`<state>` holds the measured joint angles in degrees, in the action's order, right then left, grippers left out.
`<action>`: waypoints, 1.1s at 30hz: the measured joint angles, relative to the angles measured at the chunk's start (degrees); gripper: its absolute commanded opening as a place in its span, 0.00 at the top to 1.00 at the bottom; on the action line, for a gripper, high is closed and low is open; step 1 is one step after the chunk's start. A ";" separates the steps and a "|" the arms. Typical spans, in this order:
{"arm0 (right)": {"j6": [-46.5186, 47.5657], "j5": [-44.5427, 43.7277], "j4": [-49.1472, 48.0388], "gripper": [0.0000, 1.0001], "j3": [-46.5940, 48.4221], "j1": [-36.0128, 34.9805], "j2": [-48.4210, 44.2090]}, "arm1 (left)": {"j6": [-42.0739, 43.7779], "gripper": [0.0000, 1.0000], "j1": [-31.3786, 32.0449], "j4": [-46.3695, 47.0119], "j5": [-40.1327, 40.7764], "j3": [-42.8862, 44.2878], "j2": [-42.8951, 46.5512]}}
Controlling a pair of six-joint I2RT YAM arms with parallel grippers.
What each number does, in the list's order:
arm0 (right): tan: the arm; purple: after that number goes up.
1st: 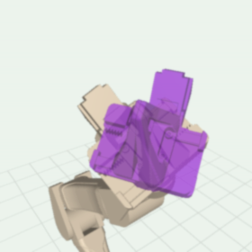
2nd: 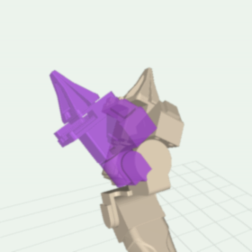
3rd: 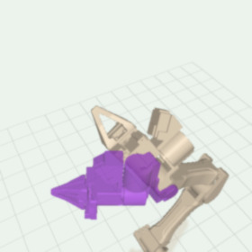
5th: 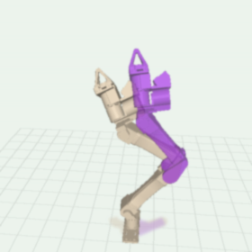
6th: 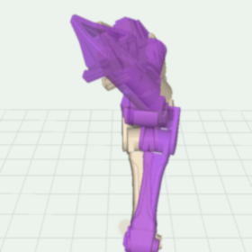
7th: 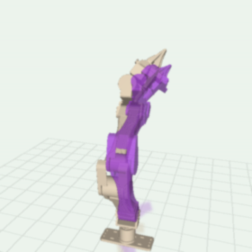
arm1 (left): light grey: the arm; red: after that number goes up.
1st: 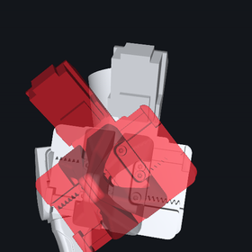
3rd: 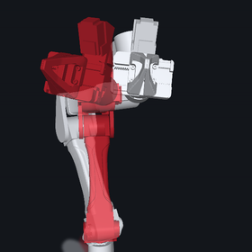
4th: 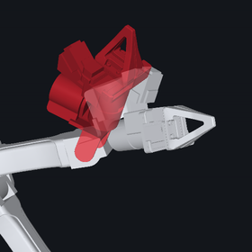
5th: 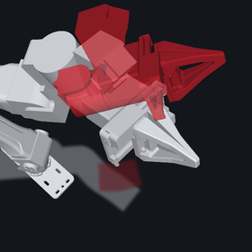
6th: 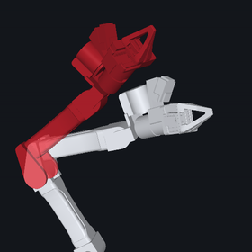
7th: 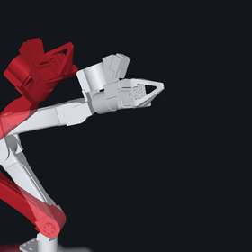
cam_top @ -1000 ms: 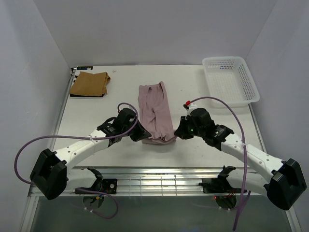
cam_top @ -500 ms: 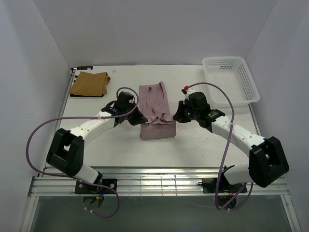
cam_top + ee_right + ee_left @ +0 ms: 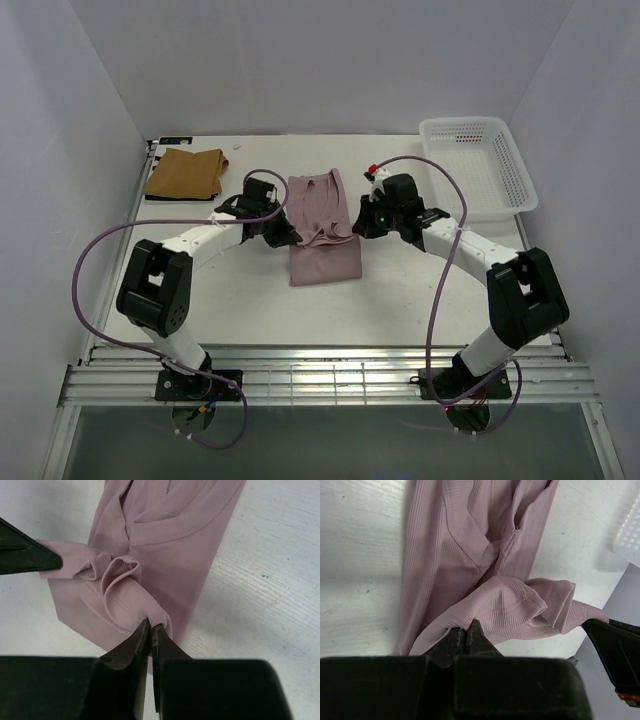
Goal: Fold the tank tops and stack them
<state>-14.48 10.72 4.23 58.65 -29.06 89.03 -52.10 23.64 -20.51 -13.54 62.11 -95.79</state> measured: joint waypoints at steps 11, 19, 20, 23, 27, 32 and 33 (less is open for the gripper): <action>1.53 3.02 -1.62 0.92 4.17 2.49 10.05 | 1.88 0.89 -1.07 -0.35 -0.85 2.16 -5.20; 2.25 7.52 -2.27 0.57 8.35 3.78 14.56 | 2.80 0.41 -1.90 -0.55 -0.11 2.99 -5.20; 2.23 7.98 -2.25 0.52 8.79 3.91 14.64 | 2.93 0.32 -2.05 -0.52 0.07 3.63 -5.20; 1.97 9.01 -2.27 0.25 10.16 4.24 14.62 | 3.04 0.12 -2.62 -0.44 0.46 6.21 -5.20; 2.97 9.70 -1.03 0.10 11.04 4.31 12.92 | 2.97 0.02 -3.78 0.42 1.07 8.33 -5.11; 3.56 11.04 0.44 0.10 7.61 4.22 5.77 | 2.93 0.02 -5.14 0.46 0.96 7.28 -3.54; 3.72 11.45 0.61 0.10 6.03 4.07 3.74 | 2.93 0.02 -5.29 0.72 0.94 5.97 -2.19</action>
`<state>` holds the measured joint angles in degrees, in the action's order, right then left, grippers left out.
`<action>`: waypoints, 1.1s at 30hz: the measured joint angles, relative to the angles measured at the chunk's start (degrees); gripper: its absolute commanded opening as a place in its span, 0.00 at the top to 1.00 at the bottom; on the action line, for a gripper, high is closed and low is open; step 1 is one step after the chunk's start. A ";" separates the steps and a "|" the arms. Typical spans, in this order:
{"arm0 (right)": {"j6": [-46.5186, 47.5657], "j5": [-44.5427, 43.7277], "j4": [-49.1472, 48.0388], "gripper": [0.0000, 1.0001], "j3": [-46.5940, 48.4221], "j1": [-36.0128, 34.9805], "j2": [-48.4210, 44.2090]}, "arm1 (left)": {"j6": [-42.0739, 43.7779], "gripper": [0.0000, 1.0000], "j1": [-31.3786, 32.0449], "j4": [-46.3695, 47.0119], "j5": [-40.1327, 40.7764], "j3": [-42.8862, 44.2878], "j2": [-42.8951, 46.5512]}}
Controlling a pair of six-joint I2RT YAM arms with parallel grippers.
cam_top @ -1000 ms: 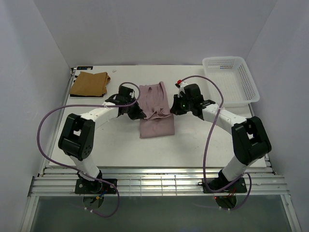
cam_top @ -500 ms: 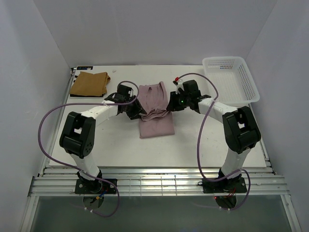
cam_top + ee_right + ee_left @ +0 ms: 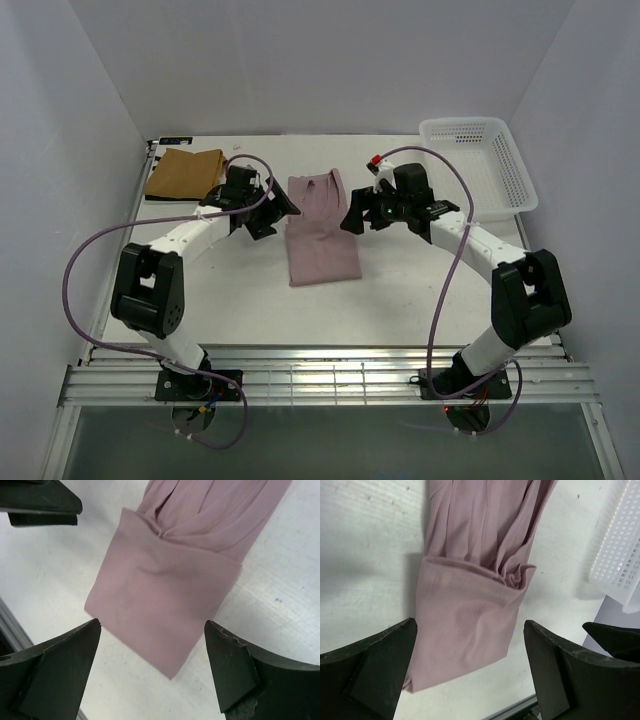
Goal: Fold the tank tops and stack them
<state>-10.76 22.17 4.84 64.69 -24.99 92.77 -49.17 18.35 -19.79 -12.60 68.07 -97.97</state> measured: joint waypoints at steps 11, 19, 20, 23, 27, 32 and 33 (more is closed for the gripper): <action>-4.98 -1.14 0.13 0.10 -19.56 -3.26 -13.29 | -1.51 0.02 1.36 0.85 -3.37 -23.76 21.75; -8.44 -1.20 -0.57 0.10 -23.32 -2.49 -11.56 | -1.86 0.03 4.59 2.97 -6.14 -29.53 16.98; -8.85 -0.98 -0.83 0.10 -23.32 -2.43 -10.54 | -1.90 0.05 4.92 3.69 -6.40 -29.70 16.22; -10.45 -1.01 -1.05 0.07 -23.32 -2.38 -7.34 | -2.38 0.17 5.62 6.03 -7.76 -29.70 13.68; -12.44 -0.13 -2.89 0.11 -23.30 -2.05 -5.20 | -2.67 0.38 6.25 9.31 -9.68 -29.22 10.49; -14.01 0.98 -5.38 0.40 -23.34 -2.01 -2.99 | -3.45 0.72 6.25 12.02 -11.21 -29.05 7.04; -14.23 1.11 -5.57 0.45 -23.34 -1.99 -2.54 | -3.41 0.76 6.32 12.31 -11.04 -29.03 6.49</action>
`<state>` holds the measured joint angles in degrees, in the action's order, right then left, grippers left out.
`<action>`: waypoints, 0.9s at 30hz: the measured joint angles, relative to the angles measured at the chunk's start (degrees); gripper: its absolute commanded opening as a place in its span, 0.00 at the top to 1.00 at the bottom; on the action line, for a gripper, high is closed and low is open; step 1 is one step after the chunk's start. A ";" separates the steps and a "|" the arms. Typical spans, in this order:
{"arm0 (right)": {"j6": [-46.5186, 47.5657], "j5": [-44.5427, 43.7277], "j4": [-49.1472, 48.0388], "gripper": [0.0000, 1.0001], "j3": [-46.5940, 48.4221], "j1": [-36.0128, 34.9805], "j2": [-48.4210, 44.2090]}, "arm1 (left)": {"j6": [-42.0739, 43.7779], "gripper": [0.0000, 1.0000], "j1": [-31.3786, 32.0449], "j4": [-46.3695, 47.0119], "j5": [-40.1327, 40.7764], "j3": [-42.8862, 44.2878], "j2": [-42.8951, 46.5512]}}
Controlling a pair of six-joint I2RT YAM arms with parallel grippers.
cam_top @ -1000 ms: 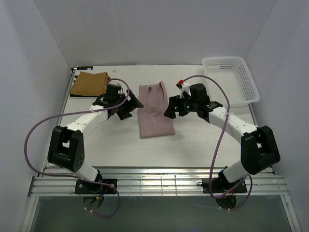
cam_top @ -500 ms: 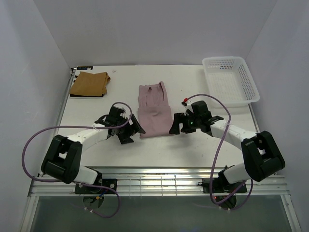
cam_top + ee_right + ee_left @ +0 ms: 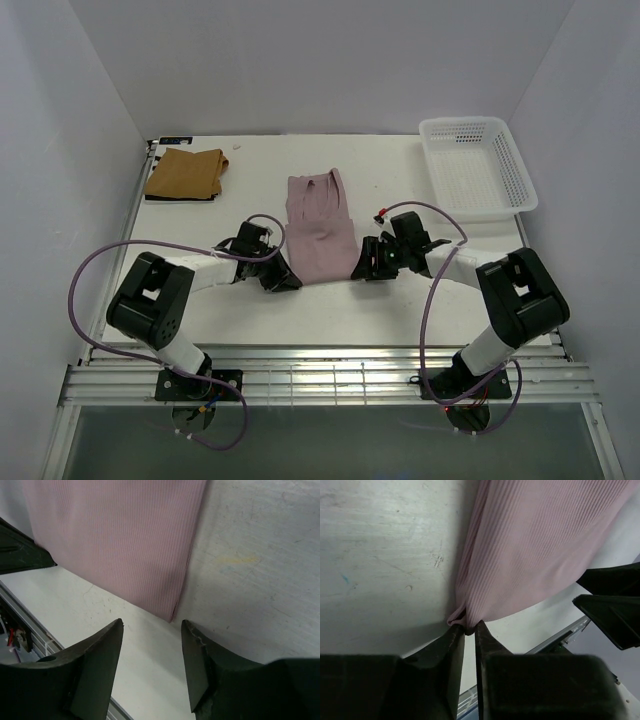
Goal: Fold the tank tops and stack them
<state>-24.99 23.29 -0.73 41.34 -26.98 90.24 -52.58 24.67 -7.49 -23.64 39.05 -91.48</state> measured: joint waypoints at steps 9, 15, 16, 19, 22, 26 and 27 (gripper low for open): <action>-1.29 1.49 -2.84 0.81 0.04 0.04 3.26 | 0.37 1.00 0.07 1.16 -0.63 0.02 -1.20; -1.31 0.90 -2.89 0.92 0.11 0.17 4.24 | 0.63 1.00 0.09 2.58 0.20 -1.14 -0.09; -1.18 0.90 -2.89 0.92 0.11 0.20 4.24 | 0.81 1.00 0.17 2.62 0.66 -1.68 0.68; -0.39 0.94 -2.69 0.92 -0.46 0.20 3.13 | 1.62 1.00 0.26 2.16 1.95 -3.30 3.26; 0.15 1.33 -2.47 0.92 -2.97 0.17 -0.81 | 2.21 1.00 0.48 1.60 1.99 -4.46 5.64; 0.52 2.25 -2.16 0.92 -7.76 -0.07 -9.33 | 2.32 1.00 1.73 1.09 1.38 -6.45 9.22; 0.57 2.47 -1.97 0.92 -8.66 -0.11 -11.04 | 2.10 1.00 2.32 0.79 1.09 -7.02 10.40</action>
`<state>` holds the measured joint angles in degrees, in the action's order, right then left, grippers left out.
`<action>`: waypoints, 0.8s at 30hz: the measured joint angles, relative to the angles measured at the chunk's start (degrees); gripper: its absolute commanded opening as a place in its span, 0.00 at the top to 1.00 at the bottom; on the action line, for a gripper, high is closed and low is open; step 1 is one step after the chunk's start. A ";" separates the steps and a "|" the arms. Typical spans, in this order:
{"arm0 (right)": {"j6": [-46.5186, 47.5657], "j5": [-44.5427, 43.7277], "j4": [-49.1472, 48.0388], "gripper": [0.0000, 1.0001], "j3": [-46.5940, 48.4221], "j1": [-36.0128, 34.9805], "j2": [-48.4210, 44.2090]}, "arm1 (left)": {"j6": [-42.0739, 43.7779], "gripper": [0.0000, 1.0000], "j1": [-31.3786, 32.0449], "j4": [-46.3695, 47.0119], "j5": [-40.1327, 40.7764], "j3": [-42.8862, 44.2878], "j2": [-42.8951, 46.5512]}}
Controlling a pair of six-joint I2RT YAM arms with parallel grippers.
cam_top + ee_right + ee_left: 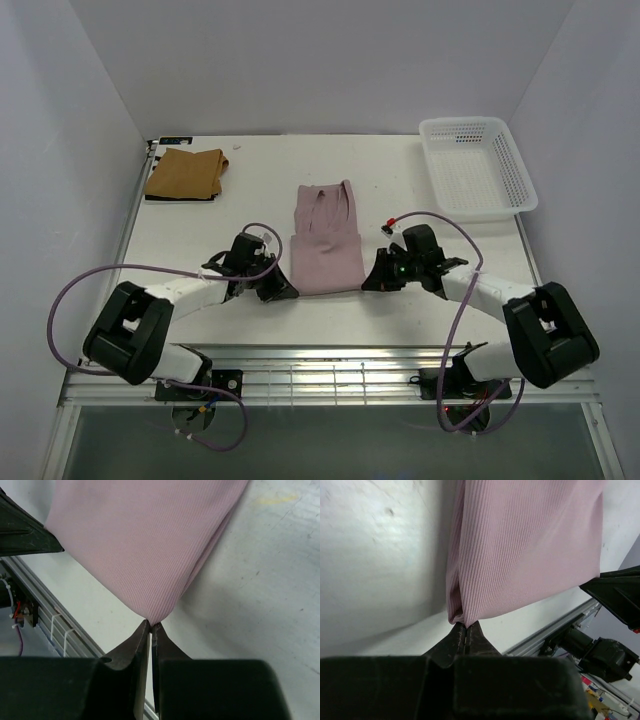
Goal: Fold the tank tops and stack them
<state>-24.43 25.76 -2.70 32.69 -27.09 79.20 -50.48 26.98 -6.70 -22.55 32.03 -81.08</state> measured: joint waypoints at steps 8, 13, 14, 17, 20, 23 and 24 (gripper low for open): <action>-0.48 0.98 6.86 0.92 -6.21 -1.57 -15.69 | -4.37 1.00 5.31 -4.11 -0.70 -3.23 17.70; 0.11 -0.59 13.99 0.92 -4.55 -1.97 -24.61 | -6.34 1.00 6.19 -7.82 -0.52 -1.77 24.57; 0.37 -1.20 15.21 0.92 -3.41 -1.97 -25.22 | -6.36 1.00 6.27 -8.52 -0.44 -0.92 24.68; 1.14 -2.84 17.86 0.92 0.42 -1.97 -25.49 | -6.19 1.00 6.54 -10.71 1.29 2.84 24.41; 2.29 -4.87 19.87 0.92 4.96 -1.90 -24.22 | -5.86 1.00 6.54 -12.20 4.26 6.60 23.82; 3.58 -6.62 20.90 0.92 9.92 -1.64 -21.38 | -5.42 1.00 6.54 -12.83 7.32 10.05 22.40; 4.02 -7.06 21.03 0.92 11.65 -1.46 -20.20 | -5.22 1.00 6.51 -12.79 8.31 11.10 21.73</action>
<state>-20.40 18.70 18.33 44.34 -28.56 59.00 -55.70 33.50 -19.49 -14.24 43.13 -59.35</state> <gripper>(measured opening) 0.082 0.018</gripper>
